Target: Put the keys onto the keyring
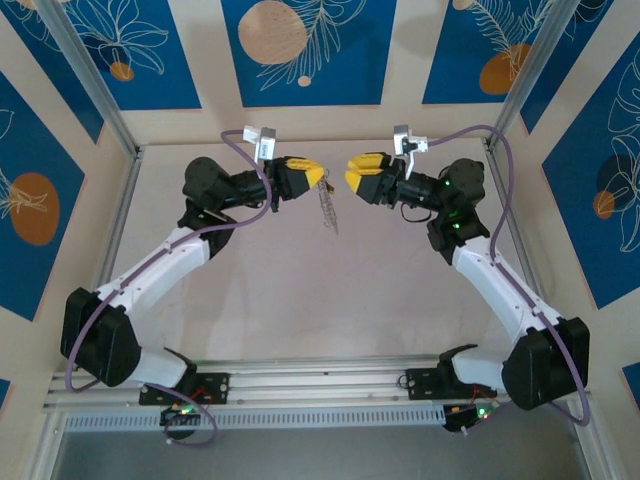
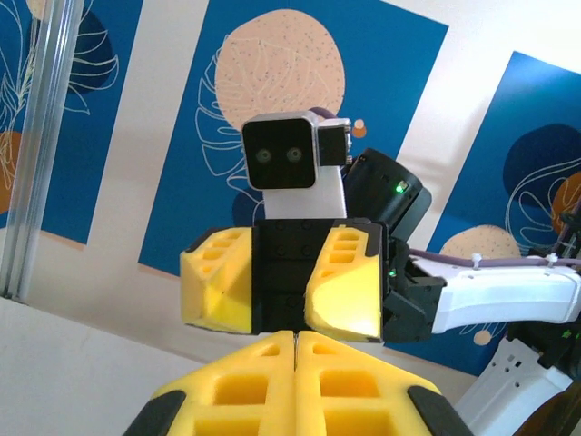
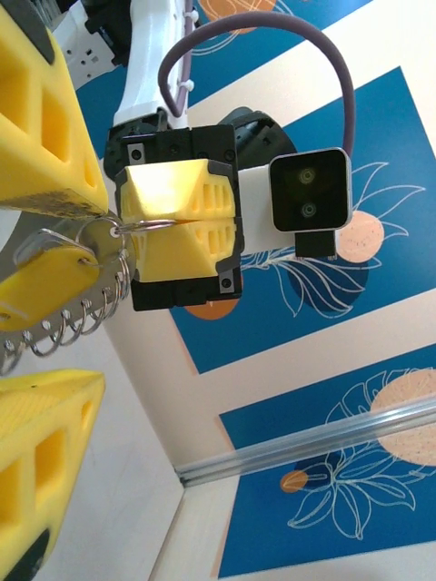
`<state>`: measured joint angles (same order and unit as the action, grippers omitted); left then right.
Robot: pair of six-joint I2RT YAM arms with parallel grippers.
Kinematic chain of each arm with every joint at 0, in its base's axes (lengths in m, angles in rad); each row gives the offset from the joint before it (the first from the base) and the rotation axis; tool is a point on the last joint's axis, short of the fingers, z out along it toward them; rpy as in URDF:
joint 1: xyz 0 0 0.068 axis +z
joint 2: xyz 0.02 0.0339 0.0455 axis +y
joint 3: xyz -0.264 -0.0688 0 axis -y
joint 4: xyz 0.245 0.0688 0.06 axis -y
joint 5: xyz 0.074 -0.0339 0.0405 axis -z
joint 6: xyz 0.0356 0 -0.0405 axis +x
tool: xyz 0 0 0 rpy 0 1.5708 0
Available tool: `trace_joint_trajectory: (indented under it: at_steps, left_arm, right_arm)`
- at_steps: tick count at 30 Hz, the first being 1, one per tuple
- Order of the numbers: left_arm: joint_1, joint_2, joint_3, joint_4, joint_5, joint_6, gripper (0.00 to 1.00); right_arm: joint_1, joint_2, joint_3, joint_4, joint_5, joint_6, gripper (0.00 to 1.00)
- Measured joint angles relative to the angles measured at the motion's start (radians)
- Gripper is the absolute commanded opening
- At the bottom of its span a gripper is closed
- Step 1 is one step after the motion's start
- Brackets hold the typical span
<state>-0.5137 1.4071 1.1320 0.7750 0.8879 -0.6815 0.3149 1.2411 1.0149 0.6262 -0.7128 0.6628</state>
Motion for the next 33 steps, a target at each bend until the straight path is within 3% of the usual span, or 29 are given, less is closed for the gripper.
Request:
trace_joint_trajectory:
  at_steps: [15,26,30,31,33]
  left_arm:
    - [0.0,0.019,0.0,0.06,-0.002,-0.047,0.0]
    - [0.0,0.022,0.0,0.063,-0.002,-0.051,0.0]
    - [0.001,0.023,0.0,0.071,-0.008,-0.054,0.0]
    - [0.001,0.023,0.0,0.073,-0.008,-0.054,0.0]
    - [0.001,0.023,0.0,0.075,-0.01,-0.054,0.0]
  right_arm:
    - [0.084,0.065,0.049,0.047,0.0,0.01,0.44]
    - [0.092,0.075,0.077,0.029,0.002,-0.006,0.11]
    - [0.093,0.082,0.1,0.008,-0.011,-0.015,0.09]
    - [0.093,0.084,0.105,0.002,-0.017,-0.018,0.02]
    - [0.093,0.087,0.117,-0.019,-0.025,-0.034,0.0]
